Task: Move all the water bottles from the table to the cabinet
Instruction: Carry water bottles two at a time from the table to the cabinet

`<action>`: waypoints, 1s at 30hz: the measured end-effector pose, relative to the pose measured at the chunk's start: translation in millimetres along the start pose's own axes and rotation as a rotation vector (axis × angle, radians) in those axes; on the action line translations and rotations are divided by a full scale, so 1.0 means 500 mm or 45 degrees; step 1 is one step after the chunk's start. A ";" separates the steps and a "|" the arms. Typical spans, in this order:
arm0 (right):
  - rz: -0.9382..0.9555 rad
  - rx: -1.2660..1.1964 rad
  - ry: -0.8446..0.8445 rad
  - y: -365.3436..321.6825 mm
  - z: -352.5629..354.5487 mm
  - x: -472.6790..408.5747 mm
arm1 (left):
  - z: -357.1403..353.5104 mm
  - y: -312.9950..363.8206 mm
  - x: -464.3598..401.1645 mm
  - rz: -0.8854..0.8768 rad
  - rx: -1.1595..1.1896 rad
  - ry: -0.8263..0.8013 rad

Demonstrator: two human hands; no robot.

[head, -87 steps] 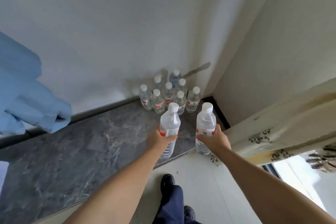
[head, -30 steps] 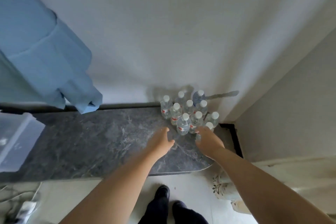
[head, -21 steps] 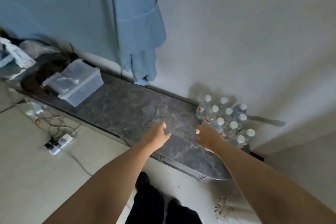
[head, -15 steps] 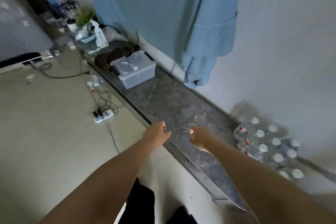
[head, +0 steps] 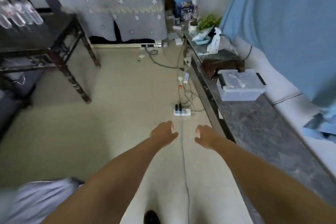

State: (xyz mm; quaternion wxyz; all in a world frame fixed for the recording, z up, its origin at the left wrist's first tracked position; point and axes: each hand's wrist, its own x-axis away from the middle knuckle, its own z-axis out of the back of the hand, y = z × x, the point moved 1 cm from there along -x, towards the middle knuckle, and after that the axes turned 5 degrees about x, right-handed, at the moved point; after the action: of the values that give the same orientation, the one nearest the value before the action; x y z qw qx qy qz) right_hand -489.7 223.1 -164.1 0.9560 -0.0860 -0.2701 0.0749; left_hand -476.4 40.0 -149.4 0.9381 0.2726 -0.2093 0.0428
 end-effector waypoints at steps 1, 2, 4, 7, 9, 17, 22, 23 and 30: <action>0.046 0.010 0.004 -0.055 0.006 -0.029 | 0.038 -0.048 -0.009 0.039 0.007 0.026; 0.082 0.025 0.007 -0.103 0.012 -0.051 | 0.072 -0.089 -0.018 0.079 0.015 0.058; 0.147 0.063 0.017 -0.210 0.022 -0.101 | 0.141 -0.178 -0.035 0.158 0.037 0.119; 0.225 0.080 -0.002 -0.348 0.038 -0.155 | 0.218 -0.276 -0.044 0.246 0.074 0.176; 0.286 0.101 -0.001 -0.428 0.051 -0.187 | 0.257 -0.331 -0.051 0.287 0.111 0.217; 0.478 0.226 -0.046 -0.666 0.100 -0.357 | 0.404 -0.522 -0.116 0.458 0.276 0.362; 0.583 0.258 -0.056 -0.814 0.160 -0.515 | 0.531 -0.641 -0.206 0.602 0.341 0.464; 0.614 0.269 -0.053 -0.851 0.178 -0.558 | 0.566 -0.665 -0.235 0.632 0.346 0.491; 0.751 0.319 -0.081 -1.057 0.297 -0.777 | 0.734 -0.769 -0.375 0.770 0.432 0.567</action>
State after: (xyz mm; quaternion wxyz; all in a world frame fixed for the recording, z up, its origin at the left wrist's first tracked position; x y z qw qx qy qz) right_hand -844.4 -346.8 -127.0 0.8873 -0.0399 -0.2519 0.3842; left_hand -707.8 -474.0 -136.7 0.8473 0.3337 -0.0617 0.4086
